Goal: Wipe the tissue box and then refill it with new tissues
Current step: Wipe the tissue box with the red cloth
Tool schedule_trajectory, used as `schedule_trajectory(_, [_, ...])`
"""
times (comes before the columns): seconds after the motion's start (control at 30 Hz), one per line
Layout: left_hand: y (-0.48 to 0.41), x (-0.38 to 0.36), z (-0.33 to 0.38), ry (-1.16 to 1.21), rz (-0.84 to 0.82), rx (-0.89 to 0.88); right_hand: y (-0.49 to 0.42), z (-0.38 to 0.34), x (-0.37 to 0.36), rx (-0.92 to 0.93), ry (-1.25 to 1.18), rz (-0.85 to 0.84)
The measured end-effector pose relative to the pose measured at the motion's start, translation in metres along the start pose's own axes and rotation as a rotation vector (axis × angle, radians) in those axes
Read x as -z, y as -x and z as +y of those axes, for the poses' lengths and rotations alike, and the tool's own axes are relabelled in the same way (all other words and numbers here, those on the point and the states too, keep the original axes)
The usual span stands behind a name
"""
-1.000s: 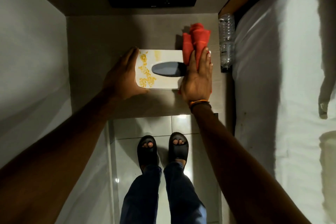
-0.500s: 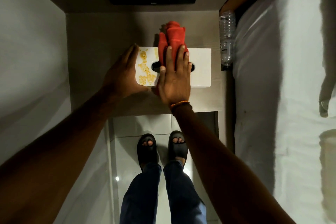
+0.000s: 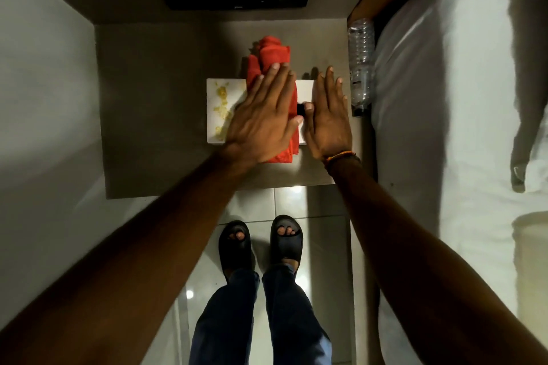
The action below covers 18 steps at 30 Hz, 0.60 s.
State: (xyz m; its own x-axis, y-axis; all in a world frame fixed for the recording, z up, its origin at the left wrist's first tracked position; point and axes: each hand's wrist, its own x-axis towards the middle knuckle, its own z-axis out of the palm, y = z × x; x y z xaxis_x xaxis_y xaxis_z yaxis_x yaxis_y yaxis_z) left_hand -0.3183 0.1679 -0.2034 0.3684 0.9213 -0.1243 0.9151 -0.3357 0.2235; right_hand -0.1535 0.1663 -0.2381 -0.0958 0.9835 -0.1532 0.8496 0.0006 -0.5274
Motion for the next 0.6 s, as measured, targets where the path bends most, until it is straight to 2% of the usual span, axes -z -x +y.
schedule_trajectory(0.17, [-0.008,-0.024,0.017,-0.133,-0.016,0.086,-0.001,0.003,-0.005,-0.009,0.008,0.014])
schedule_trajectory(0.47, [0.019,-0.016,-0.052,-0.266,-0.041,0.063,-0.001,0.002,-0.007,-0.01,0.033,0.032])
schedule_trajectory(0.6, [0.023,-0.014,-0.058,-0.328,-0.086,0.021,-0.001,0.004,-0.008,-0.006,0.04,0.038])
